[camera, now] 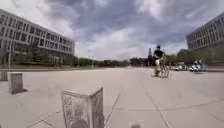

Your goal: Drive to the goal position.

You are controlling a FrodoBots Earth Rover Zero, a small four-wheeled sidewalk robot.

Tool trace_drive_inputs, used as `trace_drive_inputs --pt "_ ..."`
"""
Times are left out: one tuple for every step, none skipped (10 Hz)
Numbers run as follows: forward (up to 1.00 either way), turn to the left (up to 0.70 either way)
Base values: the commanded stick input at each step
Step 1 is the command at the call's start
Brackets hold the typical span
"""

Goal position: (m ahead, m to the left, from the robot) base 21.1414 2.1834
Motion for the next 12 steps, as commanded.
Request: trace_drive_inputs --pt "0.7 -0.02" --pt "0.7 0.0" --pt "0.7 0.0" --pt "0.7 0.0" --pt "0.7 0.0" --pt "0.7 0.0" --pt "0.7 0.0" --pt "0.7 0.0" --pt "0.7 0.0" --pt "0.7 0.0" --pt "0.7 0.0" --pt "0.7 0.0"
